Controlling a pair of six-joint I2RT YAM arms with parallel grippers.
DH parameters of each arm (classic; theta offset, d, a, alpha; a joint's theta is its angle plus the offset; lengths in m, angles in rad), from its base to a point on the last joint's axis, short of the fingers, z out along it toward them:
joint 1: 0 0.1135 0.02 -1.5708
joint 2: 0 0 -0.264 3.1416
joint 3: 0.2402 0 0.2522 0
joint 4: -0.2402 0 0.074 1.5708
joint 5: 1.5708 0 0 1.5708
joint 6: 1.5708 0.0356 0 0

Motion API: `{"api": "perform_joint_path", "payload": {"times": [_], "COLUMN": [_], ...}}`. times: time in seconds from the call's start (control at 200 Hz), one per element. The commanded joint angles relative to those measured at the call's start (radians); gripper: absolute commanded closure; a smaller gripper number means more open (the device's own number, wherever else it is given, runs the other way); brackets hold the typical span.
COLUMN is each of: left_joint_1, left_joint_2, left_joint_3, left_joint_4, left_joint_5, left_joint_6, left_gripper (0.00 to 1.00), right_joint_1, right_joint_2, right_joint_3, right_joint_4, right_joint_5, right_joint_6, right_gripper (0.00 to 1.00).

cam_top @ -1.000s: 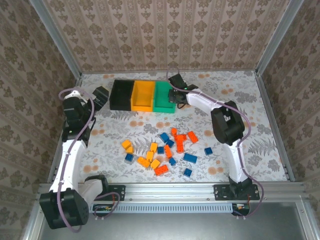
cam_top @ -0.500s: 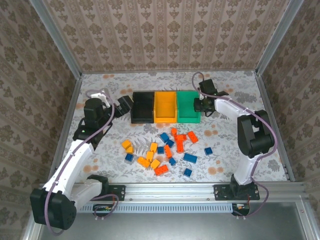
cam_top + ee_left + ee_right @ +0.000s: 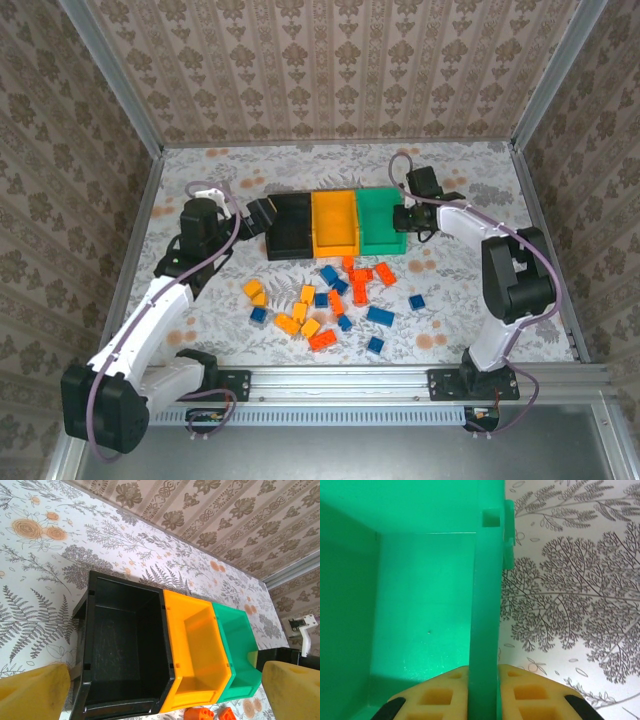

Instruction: Sort the legos into containers by color

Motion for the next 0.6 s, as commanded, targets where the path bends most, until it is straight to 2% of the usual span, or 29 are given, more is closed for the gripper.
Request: {"api": "perform_joint_path", "payload": {"times": [0.0,0.075,0.125,0.265,0.39,0.465,0.595], "left_joint_1": [-0.005,-0.005,-0.006,-0.006,-0.007,-0.014,-0.042], "left_joint_2": [0.004,0.006,0.004,0.004,0.003,-0.002,-0.013], "left_joint_3": [-0.016,-0.015,-0.015,-0.014,-0.006,-0.004,-0.019], "left_joint_4": [0.014,0.011,0.012,0.012,0.01,0.012,0.015], "left_joint_5": [0.0,0.005,0.005,0.009,0.015,0.02,0.021], "left_joint_6": [0.023,0.025,0.027,0.03,0.03,0.027,0.017], "left_gripper": [0.0,0.0,0.0,0.0,0.0,0.0,0.0], "right_joint_1": [-0.006,-0.003,0.002,0.006,0.013,0.021,0.026], "right_joint_2": [-0.051,-0.065,-0.074,-0.095,-0.155,-0.208,-0.325], "right_joint_3": [-0.037,-0.051,-0.061,-0.069,-0.048,-0.058,-0.156], "right_joint_4": [-0.031,-0.037,-0.037,-0.029,-0.046,-0.068,-0.123], "right_joint_5": [-0.024,-0.015,-0.002,0.017,0.031,0.048,0.073], "right_joint_6": [0.055,0.076,0.084,0.09,0.104,0.139,0.247], "right_gripper": [1.0,1.0,0.96,0.6,0.39,0.32,0.31]}}
